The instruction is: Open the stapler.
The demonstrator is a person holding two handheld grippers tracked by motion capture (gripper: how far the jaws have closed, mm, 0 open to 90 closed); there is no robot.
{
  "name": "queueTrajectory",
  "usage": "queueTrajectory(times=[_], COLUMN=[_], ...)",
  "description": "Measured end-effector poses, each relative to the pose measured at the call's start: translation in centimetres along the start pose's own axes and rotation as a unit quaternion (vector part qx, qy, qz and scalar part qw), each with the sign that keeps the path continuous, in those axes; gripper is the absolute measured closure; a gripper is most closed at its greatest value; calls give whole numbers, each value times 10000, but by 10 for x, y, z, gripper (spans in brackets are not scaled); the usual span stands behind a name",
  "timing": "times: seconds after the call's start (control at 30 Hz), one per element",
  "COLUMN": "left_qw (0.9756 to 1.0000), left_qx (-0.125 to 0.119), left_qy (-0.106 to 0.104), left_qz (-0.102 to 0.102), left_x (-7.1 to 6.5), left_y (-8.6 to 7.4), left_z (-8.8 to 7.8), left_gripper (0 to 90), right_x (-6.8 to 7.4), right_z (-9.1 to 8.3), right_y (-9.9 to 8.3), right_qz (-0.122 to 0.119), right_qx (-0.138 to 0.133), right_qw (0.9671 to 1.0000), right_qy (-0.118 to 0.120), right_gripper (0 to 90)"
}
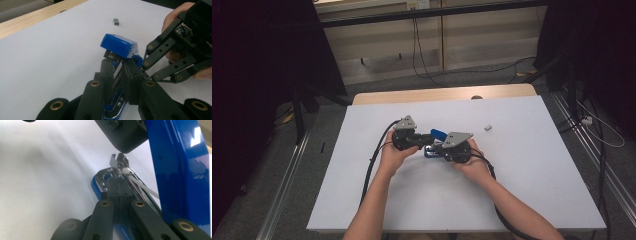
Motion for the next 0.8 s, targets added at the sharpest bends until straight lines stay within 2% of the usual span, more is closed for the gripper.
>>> queueTrajectory(times=[0.4,0.5,0.67,0.8], left_qw=[10000,9999,10000,10000], left_qx=[-3,23,37,21], left_qy=[-1,20,10,26], left_qz=[7,96,64,50], left_x=[-2,-2,-2,-1], left_y=[7,8,8,9], left_z=[-1,0,0,0], left_gripper=[801,804,804,804], right_x=[-1,-1,-2,-2], right_z=[0,-1,-1,-3], right_y=[0,0,0,1], right_qz=[117,173,185,291], right_qx=[-32,-32,-40,-172], right_qw=[9999,9998,9998,9994], right_qy=[17,18,-18,-67], right_gripper=[900,900,900,900])
Point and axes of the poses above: each handheld gripper's, and its own axes: z roughly forward along the jaws, y roughly out of its top, x roughly to its left, the point moved 6 cm from there along z, roughly forward along the jaws, and after that the axes turned 14 degrees about y, right-handed, at the moved point
